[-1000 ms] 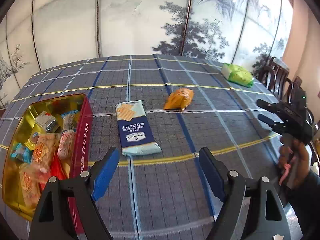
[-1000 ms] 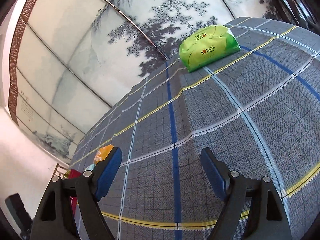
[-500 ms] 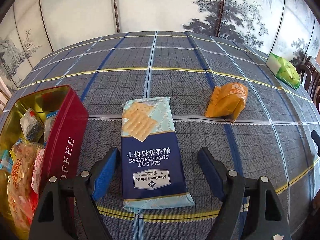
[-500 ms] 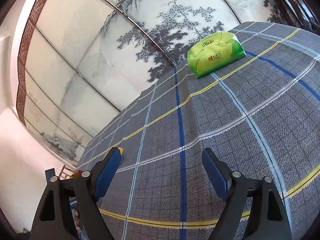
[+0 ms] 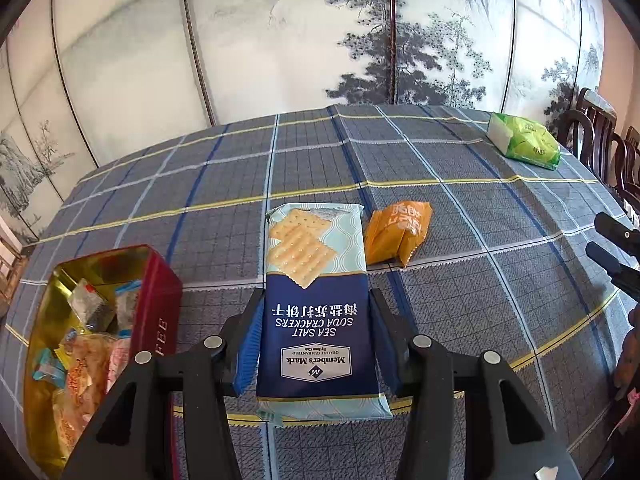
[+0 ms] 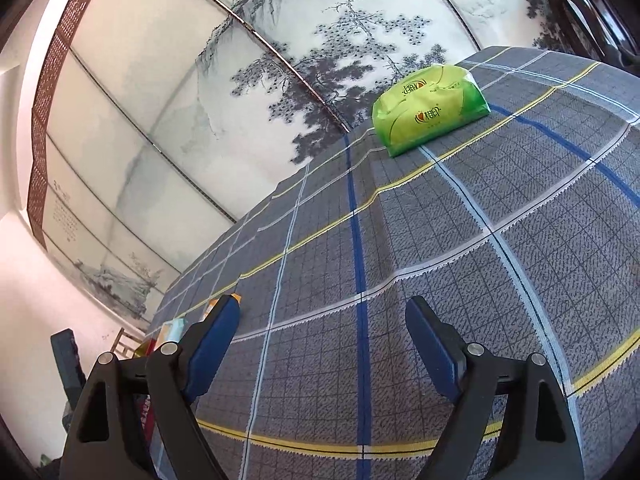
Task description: Organize snacks
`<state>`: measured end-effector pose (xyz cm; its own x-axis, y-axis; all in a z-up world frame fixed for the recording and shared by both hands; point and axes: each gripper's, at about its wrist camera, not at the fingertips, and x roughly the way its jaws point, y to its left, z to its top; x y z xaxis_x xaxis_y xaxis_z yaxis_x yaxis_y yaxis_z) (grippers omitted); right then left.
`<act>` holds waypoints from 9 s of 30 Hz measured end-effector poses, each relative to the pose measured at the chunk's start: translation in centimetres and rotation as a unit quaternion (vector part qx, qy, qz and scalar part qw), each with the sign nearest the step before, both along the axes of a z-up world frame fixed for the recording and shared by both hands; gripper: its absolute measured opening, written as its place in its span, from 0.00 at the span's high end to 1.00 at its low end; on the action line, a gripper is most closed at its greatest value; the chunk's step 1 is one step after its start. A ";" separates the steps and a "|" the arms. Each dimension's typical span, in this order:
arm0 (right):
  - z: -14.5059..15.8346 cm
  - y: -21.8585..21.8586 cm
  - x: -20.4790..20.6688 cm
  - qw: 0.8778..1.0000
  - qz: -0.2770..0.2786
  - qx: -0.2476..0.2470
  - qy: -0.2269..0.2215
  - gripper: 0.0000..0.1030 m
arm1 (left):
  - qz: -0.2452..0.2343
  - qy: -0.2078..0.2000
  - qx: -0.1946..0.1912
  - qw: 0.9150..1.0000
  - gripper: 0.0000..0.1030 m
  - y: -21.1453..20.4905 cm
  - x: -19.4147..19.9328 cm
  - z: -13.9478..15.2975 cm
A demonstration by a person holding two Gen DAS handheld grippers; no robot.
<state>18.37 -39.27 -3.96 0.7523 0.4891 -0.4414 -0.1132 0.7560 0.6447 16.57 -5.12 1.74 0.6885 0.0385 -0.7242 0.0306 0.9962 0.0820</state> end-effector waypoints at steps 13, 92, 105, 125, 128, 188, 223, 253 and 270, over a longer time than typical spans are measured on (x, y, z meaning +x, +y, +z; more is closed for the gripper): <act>-0.2 0.1 0.5 1.000 -0.005 -0.009 0.014 0.17 | 0.034 -0.025 0.003 0.999 0.56 3.4 -1.6 4.1; 3.7 18.7 3.6 0.964 0.111 -0.240 0.025 0.12 | 0.056 -0.106 -0.118 0.986 0.14 20.5 -18.5 1.5; 1.3 27.7 8.1 0.935 0.085 -0.340 0.060 0.67 | 0.080 -0.095 -0.156 0.980 0.14 21.2 -26.8 -1.2; 8.2 29.7 2.7 0.928 0.070 -0.365 -0.029 0.67 | 0.074 -0.032 -0.121 0.989 0.14 17.1 -28.7 -3.5; 9.1 30.0 2.0 0.928 0.069 -0.365 -0.038 0.67 | 0.078 -0.029 -0.123 0.989 0.14 17.2 -28.9 -3.5; 12.0 46.2 -7.3 0.891 0.184 -0.402 -0.104 0.67 | 0.142 -0.051 -0.177 0.972 0.14 22.5 -32.9 -4.9; 3.4 47.4 -12.4 0.883 0.257 -0.390 -0.040 0.65 | 0.152 -0.035 -0.168 0.973 0.14 22.6 -32.9 -5.9; 8.8 40.2 -15.9 0.908 0.191 -0.347 -0.141 0.11 | 0.182 -0.090 -0.028 0.979 0.01 19.6 -26.5 -0.2; 9.7 32.4 -12.9 0.939 0.132 -0.295 -0.114 0.09 | 0.171 -0.063 -0.010 0.983 0.01 17.2 -17.5 1.5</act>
